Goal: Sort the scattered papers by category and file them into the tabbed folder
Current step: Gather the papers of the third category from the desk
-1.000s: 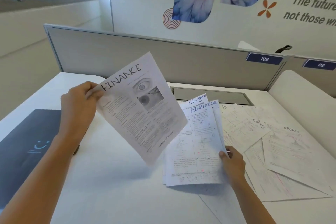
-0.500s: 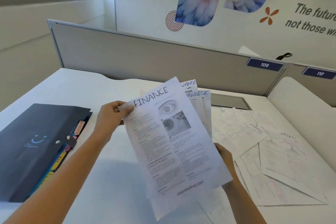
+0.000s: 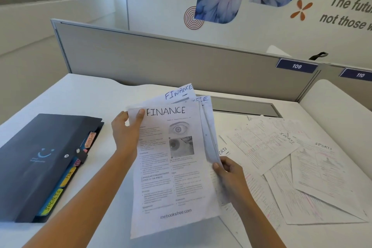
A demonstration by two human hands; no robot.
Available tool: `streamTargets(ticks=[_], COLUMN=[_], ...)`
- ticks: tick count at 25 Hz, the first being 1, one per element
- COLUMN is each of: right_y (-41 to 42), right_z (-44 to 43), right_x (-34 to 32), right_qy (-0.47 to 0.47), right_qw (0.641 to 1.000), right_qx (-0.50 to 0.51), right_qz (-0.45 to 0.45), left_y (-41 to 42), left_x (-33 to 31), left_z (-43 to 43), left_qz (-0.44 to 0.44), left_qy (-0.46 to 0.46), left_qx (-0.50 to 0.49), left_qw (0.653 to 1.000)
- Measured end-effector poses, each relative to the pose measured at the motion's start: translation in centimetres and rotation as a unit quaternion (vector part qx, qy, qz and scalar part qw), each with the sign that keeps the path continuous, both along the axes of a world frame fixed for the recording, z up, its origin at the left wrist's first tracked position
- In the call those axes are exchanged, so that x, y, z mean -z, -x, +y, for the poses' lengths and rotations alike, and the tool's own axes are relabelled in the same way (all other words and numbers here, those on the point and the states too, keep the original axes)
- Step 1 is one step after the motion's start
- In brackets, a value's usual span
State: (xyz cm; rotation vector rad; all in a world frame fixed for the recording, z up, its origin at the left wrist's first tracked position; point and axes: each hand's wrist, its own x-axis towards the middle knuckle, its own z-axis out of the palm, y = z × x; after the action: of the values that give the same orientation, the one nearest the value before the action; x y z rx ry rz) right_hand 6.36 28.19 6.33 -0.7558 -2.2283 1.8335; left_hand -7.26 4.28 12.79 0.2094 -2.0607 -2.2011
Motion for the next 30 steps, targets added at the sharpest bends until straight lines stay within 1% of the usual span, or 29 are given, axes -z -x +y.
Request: streamTargets(ticks=[2, 5, 7, 10, 12, 13, 16, 17, 20, 22, 26, 30], right_y=[0.2, 0.3, 0.5, 1.2, 1.8, 2.2, 3.3, 3.5, 3.3, 2.7, 2.3, 2.4], right_z=[-0.5, -1.4, -1.9, -2.4, -2.7, -2.8, -3.2, -3.2, -3.3, -3.9, -5.0, -5.0], right_x=[-0.1, -0.8, -1.4, -1.8, -2.1, -2.4, -3.4, -3.6, -2.8, -2.1, -1.1, 0.0], right_qy=[0.01, 0.016, 0.004, -0.069, -0.118, -0.116, -0.018, -0.001, 0.016, 0.031, 0.02, 0.009], right_qw=[1.0, 0.999, 0.999, 0.994, 0.987, 0.986, 0.987, 0.986, 0.983, 0.982, 0.983, 0.983], right_qx=[0.008, -0.011, -0.008, -0.026, -0.008, 0.012, 0.035, 0.035, 0.026, 0.019, 0.026, 0.063], right_qz=[0.013, 0.035, 0.049, 0.084, 0.109, 0.117, 0.155, 0.165, 0.182, 0.184, 0.178, 0.171], left_y=[0.1, 0.3, -0.1, -0.8, -1.3, -1.5, -2.0, -2.2, -3.2, -3.5, -4.1, -5.0], left_x=[0.3, 0.9, 0.5, -1.0, -2.6, -3.6, -5.9, -6.2, -5.7, -4.0, -0.5, 0.8], left_z=[0.1, 0.5, 0.6, 1.0, 1.4, 1.5, 1.8, 1.9, 2.0, 1.9, 2.1, 1.9], left_qz=[-0.002, 0.0, 0.026, 0.086, 0.128, 0.145, 0.2, 0.226, 0.286, 0.272, 0.197, 0.201], left_qy=[-0.009, -0.011, -0.008, 0.001, -0.01, -0.018, -0.024, -0.018, 0.054, 0.067, 0.045, 0.056], left_qx=[-0.017, -0.045, -0.062, -0.088, -0.112, -0.119, -0.104, -0.092, -0.068, -0.054, -0.001, 0.025], left_qw=[1.0, 0.999, 0.998, 0.992, 0.985, 0.982, 0.974, 0.97, 0.954, 0.958, 0.979, 0.978])
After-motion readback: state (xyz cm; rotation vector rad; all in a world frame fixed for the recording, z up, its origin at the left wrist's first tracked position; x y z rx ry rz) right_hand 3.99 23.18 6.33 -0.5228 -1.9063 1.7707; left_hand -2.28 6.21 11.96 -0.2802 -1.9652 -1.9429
